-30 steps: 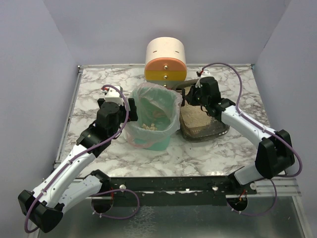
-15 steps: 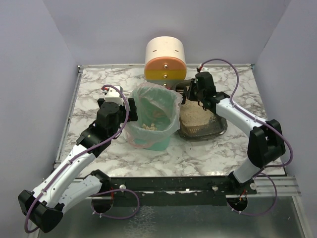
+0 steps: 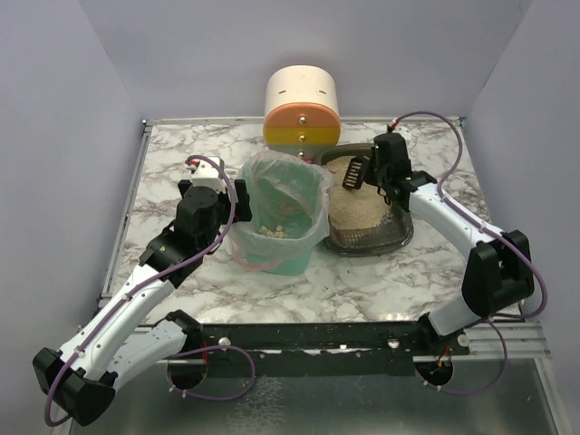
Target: Clean the litter box
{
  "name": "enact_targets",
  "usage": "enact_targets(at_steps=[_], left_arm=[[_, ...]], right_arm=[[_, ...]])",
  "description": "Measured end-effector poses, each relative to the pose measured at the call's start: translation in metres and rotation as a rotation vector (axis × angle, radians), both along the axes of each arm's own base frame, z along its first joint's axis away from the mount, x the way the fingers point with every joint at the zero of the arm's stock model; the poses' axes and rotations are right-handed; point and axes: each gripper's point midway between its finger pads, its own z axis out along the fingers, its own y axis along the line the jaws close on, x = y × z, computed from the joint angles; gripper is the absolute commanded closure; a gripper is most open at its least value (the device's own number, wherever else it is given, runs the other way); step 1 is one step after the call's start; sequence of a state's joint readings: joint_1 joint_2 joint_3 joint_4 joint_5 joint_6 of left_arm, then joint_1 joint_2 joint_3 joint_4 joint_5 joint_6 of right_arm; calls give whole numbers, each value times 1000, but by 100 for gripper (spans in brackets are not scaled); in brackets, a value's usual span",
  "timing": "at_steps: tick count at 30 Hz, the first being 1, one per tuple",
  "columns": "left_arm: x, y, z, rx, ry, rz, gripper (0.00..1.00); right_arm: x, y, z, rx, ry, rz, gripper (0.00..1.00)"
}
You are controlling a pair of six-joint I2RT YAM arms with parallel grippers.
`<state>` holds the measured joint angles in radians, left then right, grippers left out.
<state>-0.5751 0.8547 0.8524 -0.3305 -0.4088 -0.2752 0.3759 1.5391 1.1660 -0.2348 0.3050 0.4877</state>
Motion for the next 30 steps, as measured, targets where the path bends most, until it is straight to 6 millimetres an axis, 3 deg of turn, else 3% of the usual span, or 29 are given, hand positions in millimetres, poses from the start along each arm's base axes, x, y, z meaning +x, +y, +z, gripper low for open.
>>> enact_targets(at_steps=[5,13,23,30], left_arm=[[0,1,0,-1,-1,3,1],[-2,3,6,-12,-17,6,1],[-5,4,7,-21,-16,7,1],[-6,2,4,-27,-2,-9,1]], right_arm=[[-14,-16,23,-2,-35,-34,99],[-37,-11,47,121,-80,-27,100],[-57,-6,22,303,-5,-134,100],[-66,-5,-8,370,75,-208,100]])
